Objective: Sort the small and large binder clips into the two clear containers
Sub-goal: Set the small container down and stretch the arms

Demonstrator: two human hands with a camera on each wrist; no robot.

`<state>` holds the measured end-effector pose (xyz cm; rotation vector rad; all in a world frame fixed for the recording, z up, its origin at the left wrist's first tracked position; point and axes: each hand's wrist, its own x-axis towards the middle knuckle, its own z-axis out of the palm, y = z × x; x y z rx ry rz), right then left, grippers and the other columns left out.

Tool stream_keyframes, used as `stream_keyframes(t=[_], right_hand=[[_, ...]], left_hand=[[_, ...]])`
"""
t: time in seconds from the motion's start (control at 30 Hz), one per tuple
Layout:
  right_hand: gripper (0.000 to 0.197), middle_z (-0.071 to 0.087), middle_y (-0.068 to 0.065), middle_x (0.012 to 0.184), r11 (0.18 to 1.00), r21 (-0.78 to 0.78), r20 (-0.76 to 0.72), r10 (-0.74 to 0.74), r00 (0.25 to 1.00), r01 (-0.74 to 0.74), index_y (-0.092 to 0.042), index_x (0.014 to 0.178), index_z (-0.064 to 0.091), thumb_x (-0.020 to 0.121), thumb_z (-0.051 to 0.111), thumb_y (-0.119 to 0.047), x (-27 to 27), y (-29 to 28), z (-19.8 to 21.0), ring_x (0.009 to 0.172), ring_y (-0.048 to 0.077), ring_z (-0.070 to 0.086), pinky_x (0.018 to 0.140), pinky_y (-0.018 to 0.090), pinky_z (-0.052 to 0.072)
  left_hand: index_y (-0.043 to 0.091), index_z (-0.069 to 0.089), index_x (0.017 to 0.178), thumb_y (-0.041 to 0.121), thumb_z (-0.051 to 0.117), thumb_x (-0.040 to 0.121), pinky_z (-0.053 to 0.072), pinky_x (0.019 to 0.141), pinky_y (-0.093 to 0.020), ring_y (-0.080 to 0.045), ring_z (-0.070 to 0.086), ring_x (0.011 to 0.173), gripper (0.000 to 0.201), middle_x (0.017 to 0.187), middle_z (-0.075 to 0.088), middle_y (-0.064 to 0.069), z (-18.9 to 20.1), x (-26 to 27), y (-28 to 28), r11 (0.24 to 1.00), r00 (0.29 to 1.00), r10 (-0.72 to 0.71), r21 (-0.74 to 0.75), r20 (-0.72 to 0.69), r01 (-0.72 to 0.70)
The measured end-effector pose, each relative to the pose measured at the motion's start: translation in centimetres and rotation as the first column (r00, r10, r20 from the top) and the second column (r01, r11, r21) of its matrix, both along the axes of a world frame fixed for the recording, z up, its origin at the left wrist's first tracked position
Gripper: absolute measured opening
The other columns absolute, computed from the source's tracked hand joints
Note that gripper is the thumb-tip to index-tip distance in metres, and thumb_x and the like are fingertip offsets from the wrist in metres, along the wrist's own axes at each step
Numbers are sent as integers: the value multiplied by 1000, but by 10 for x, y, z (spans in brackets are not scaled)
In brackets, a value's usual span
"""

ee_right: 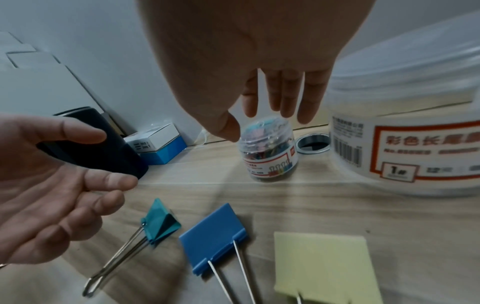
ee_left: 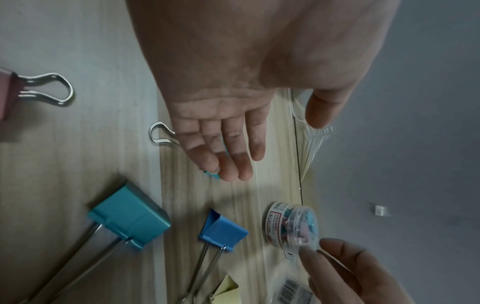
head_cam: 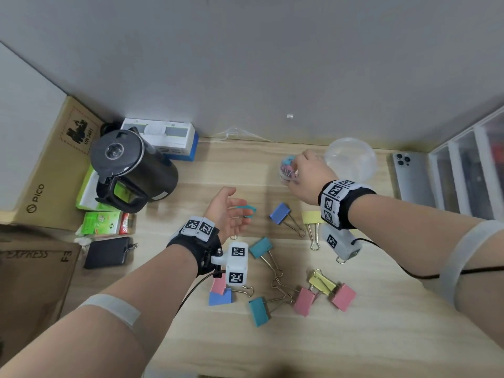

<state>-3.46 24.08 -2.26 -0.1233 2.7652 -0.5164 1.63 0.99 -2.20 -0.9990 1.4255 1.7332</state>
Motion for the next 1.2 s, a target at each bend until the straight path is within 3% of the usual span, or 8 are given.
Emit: stream_keyframes(t=[0.23, 0.33, 0.47, 0.63, 0.8, 0.93, 1.2], right_hand=[[40, 50, 7, 129, 999, 5, 53, -41, 998, 41, -12, 123, 51, 88, 59, -29, 32, 20, 55, 109, 28, 54, 91, 39, 48], [35, 60, 8, 117, 999, 23, 61, -49, 997, 48, -13, 119, 54, 88, 57, -27, 40, 23, 90, 99, 28, 59, 87, 41, 52], [21, 63, 1, 100, 999, 27, -1, -47, 999, 47, -17, 106, 57, 88, 58, -27, 49, 19, 134, 89, 23, 59, 76, 31, 47], [17, 65, -2, 100, 995, -96, -93, -47, 994, 38, -20, 102, 60, 86, 60, -26, 62, 11, 199, 93, 22, 62, 86, 36, 53], [12, 62, -8, 89, 978, -210, -235, -56, 970, 6, -24, 94, 60, 88, 63, -34, 71, 3, 274, 90, 17, 62, 82, 30, 51], [14, 73, -3, 83, 931, -364, -309, -113, 944, -7, -20, 95, 63, 89, 62, -32, 78, -2, 341, 82, 14, 69, 76, 32, 55], [16, 74, 9, 91, 679, -730, -334, -249, 909, -82, -9, 98, 61, 97, 59, -25, 92, -13, 469, 77, 18, 72, 77, 37, 57]], left_hand=[[4, 62, 109, 46, 48, 96, 48, 60, -30, -26, 60, 68, 46, 92, 67, -15, 48, 3, 13, 991, 989, -130, -13, -74, 130], [5, 62, 109, 46, 48, 96, 50, 59, -30, -25, 63, 69, 45, 91, 69, -13, 80, -1, 17, 980, 968, -201, -42, -152, 196], [6, 62, 107, 45, 47, 96, 49, 64, -31, -25, 62, 71, 44, 90, 68, -12, 127, -10, 19, 964, 932, -265, -77, -246, 254], [4, 59, 108, 44, 45, 97, 47, 64, -31, -24, 60, 69, 43, 88, 65, -12, 201, -17, 24, 952, 862, -306, -115, -403, 284], [7, 60, 103, 45, 46, 96, 49, 66, -32, -24, 61, 70, 41, 88, 66, -12, 277, -21, 32, 935, 750, -339, -115, -568, 335], [8, 60, 103, 46, 46, 96, 50, 67, -33, -25, 63, 70, 42, 86, 67, -11, 348, -21, 35, 912, 618, -363, -129, -697, 391], [7, 62, 99, 49, 40, 98, 47, 64, -33, -25, 62, 67, 47, 78, 66, -9, 484, -4, 20, 880, 346, -343, -170, -873, 444]])
